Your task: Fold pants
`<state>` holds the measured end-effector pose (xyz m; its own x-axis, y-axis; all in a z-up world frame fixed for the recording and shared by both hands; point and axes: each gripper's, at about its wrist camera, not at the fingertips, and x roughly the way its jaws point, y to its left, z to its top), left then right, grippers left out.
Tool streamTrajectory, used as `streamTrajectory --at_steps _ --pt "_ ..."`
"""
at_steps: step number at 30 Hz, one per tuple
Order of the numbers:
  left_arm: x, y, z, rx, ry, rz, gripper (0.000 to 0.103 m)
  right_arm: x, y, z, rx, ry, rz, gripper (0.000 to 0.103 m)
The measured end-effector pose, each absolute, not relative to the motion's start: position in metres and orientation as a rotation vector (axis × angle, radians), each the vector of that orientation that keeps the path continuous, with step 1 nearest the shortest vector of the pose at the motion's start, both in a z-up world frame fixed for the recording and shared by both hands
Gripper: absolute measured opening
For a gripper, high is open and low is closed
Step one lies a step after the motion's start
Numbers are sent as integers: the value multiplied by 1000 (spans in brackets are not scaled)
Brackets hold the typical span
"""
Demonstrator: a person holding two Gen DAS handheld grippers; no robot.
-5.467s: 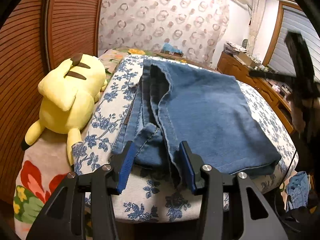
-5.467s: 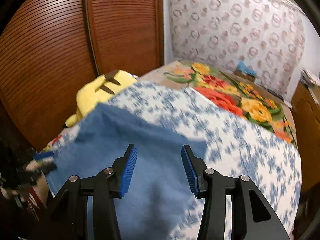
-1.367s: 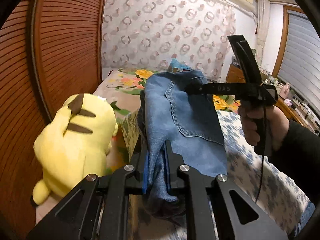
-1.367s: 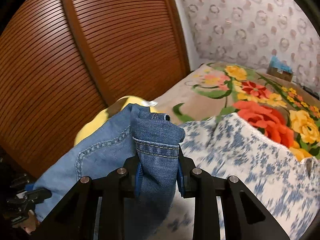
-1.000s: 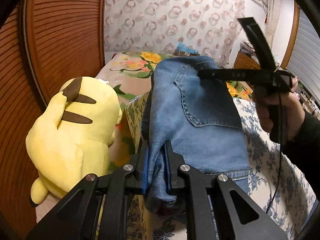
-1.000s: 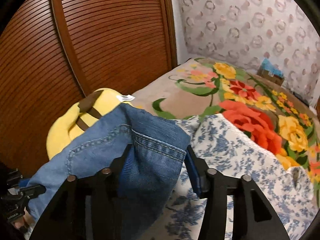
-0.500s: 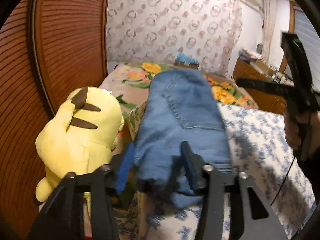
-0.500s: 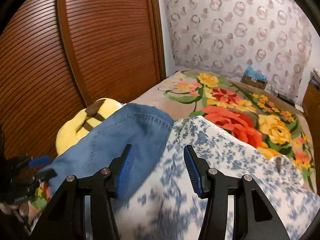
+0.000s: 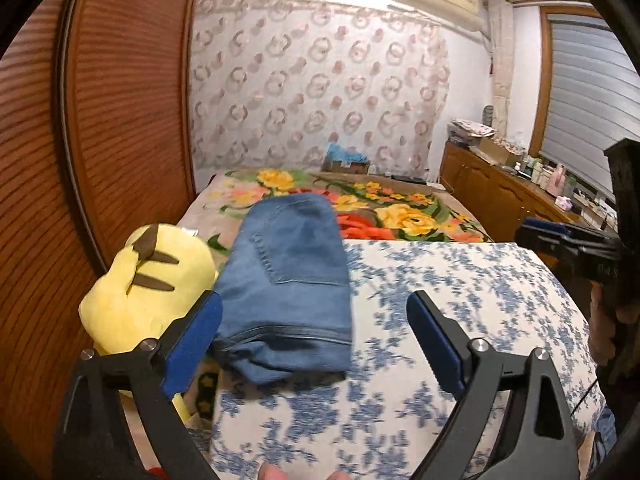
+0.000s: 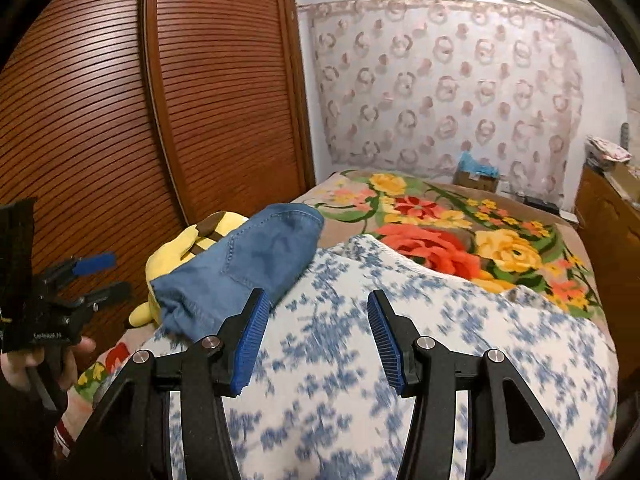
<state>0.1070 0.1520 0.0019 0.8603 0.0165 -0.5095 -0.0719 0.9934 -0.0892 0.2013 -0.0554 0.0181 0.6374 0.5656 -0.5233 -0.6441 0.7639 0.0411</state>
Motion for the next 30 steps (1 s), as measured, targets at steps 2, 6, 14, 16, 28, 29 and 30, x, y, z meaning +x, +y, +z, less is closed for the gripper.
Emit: streamTrajectory --at_steps 2,6,14,16,28,29,30 --pt "102 139 8 -95 520 31 94 183 -74 23 -147 521 667 63" --pt "90 112 20 -74 485 4 94 146 -108 30 -122 486 616 71" --pt "72 67 36 -48 453 7 94 81 -157 46 -82 422 514 79" --pt "68 57 38 -38 449 8 94 67 -167 52 -80 399 487 79" --pt "56 17 45 -23 436 -6 94 27 -188 63 -57 353 377 79" --pt "56 16 45 -22 436 -6 94 29 -187 63 -58 352 375 79" --pt "56 15 45 -23 437 -8 94 29 -185 62 -60 354 372 79"
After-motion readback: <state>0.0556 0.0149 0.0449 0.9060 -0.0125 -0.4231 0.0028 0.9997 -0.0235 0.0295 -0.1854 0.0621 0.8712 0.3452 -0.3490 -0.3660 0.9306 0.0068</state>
